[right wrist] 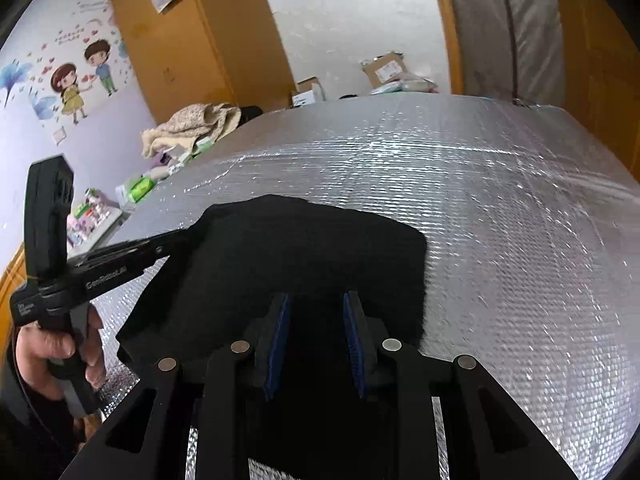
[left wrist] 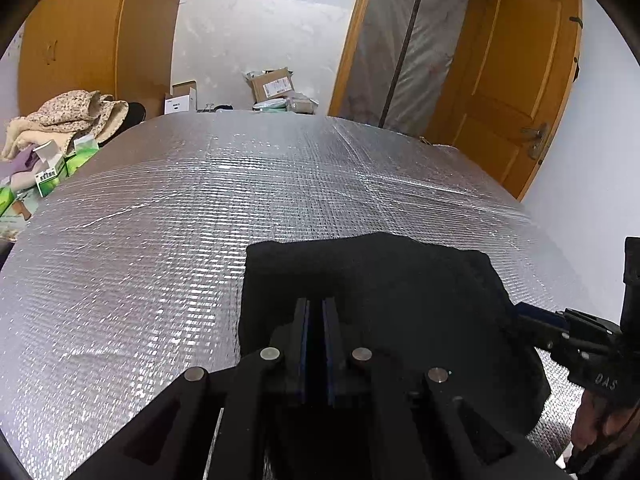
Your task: Fold clothes
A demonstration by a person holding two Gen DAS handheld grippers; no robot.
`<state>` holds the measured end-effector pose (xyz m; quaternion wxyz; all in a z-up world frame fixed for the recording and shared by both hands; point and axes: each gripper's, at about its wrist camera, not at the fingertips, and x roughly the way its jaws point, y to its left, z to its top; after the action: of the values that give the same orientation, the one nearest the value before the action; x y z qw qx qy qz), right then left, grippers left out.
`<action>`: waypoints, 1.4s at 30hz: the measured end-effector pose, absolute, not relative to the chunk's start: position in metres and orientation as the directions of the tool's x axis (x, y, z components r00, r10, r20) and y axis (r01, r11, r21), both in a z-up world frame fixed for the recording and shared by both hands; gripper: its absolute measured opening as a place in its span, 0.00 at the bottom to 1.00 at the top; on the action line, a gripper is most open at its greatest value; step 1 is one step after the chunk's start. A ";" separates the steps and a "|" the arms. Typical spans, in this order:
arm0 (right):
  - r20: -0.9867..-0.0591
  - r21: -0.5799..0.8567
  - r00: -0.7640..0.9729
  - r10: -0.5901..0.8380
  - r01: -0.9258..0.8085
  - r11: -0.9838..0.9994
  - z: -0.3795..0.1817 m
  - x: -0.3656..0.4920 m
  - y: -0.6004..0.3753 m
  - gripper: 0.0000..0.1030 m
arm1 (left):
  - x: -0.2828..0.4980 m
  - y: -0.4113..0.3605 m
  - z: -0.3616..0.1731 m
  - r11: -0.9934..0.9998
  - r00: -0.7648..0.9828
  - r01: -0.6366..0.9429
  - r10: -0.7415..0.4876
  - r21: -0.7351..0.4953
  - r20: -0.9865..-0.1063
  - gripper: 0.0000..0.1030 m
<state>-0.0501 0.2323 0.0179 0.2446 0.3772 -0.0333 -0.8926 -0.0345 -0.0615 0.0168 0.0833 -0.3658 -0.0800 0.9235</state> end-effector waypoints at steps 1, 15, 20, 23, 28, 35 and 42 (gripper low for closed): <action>-0.654 0.249 -0.599 -0.462 0.406 -0.879 0.019 -0.048 0.235 0.28 | -0.030 -0.062 0.017 -0.973 -0.721 -0.094 0.212 -0.210 -0.660 0.05; -0.647 0.359 -0.565 -0.512 0.366 -0.859 0.013 -0.050 0.268 0.40 | 0.005 -0.092 0.014 -0.950 -0.738 -0.105 0.272 -0.292 -0.618 0.07; -0.622 0.501 -0.532 -0.575 0.294 -0.814 0.005 -0.057 0.305 0.42 | 0.008 -0.122 0.012 -0.926 -0.730 -0.085 0.309 -0.367 -0.610 0.28; -0.616 0.541 -0.520 -0.592 0.267 -0.798 0.001 -0.061 0.318 0.42 | 0.009 -0.130 0.010 -0.912 -0.722 -0.085 0.334 -0.401 -0.606 0.36; -0.593 0.612 -0.483 -0.645 0.251 -0.750 -0.007 -0.063 0.325 0.50 | 0.001 -0.116 0.004 -0.897 -0.685 -0.136 0.392 -0.420 -0.614 0.40; -0.596 0.616 -0.446 -0.668 0.280 -0.736 -0.011 -0.061 0.317 0.51 | -0.010 -0.103 -0.013 -0.894 -0.628 -0.123 0.406 -0.430 -0.664 0.43; -0.600 0.607 -0.422 -0.679 0.313 -0.731 -0.011 -0.069 0.304 0.51 | -0.019 -0.101 -0.016 -0.868 -0.627 -0.089 0.431 -0.489 -0.649 0.43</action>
<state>-0.0687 0.3042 -0.0110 0.3033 0.4437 -0.2064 -0.8176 -0.0186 -0.1009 -0.0163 0.1483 -0.4058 -0.2102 0.8770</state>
